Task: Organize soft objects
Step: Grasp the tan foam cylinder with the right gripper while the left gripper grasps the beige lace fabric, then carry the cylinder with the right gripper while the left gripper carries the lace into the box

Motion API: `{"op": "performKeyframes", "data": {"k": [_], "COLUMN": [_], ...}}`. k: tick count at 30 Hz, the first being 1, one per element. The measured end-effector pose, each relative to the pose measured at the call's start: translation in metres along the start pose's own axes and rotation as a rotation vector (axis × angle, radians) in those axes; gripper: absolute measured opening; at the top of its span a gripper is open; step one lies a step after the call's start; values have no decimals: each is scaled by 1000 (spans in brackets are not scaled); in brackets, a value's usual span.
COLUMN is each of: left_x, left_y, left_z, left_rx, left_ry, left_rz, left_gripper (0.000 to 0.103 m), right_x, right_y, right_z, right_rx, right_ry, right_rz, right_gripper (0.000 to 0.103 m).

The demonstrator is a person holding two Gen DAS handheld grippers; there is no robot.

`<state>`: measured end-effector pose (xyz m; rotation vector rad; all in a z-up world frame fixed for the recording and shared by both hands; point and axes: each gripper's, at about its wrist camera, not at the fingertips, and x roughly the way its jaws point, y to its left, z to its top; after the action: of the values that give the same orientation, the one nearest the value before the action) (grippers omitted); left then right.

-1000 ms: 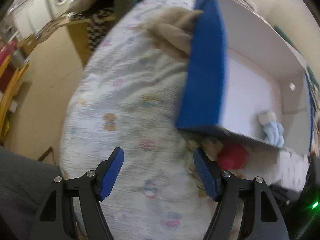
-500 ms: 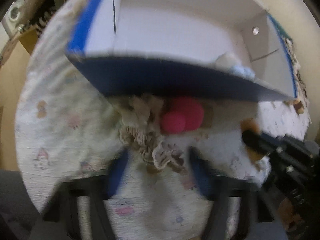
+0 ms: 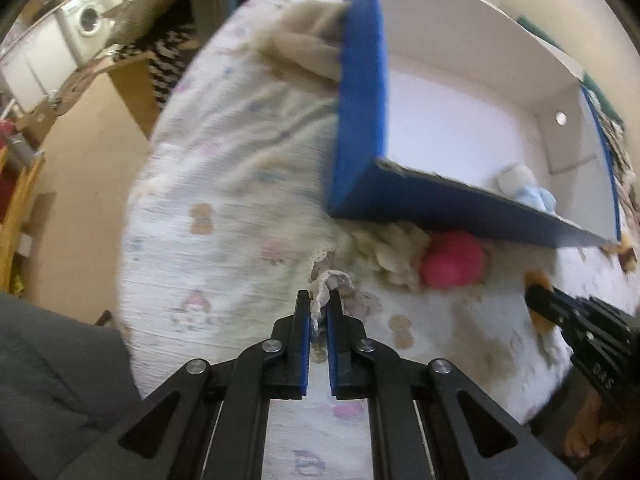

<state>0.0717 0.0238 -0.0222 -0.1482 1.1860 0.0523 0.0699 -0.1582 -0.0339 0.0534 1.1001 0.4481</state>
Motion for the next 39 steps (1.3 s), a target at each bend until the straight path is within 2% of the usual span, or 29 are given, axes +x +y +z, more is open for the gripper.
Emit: {"op": "performKeyframes", "data": {"k": [6, 13, 20, 23, 30, 34, 39], "left_x": [1, 2, -9, -19, -62, -82, -97], "left_y": [1, 6, 11, 11, -2, -11, -21], "left_z": [0, 0, -1, -1, 5, 12, 33], "left_rx": [12, 11, 2, -1, 52, 86, 107], "left_ry": [-27, -23, -70, -105, -252, -309, -345], "left_rz": [56, 101, 142, 149, 171, 169, 128], "left_gripper": [7, 7, 7, 7, 7, 7, 7], "right_x": [-4, -8, -11, -16, -38, -55, -79], "right_y": [-1, -5, -3, -3, -1, -2, -8], "right_z": [-2, -3, -5, -4, -4, -2, 9], "right_rx": [0, 21, 18, 18, 9, 12, 22], "right_ry": [-13, -33, -42, -59, -116, -154, -232], "right_rz": [-4, -9, 2, 14, 38, 53, 59], "right_gripper": [9, 9, 9, 9, 9, 9, 9]}}
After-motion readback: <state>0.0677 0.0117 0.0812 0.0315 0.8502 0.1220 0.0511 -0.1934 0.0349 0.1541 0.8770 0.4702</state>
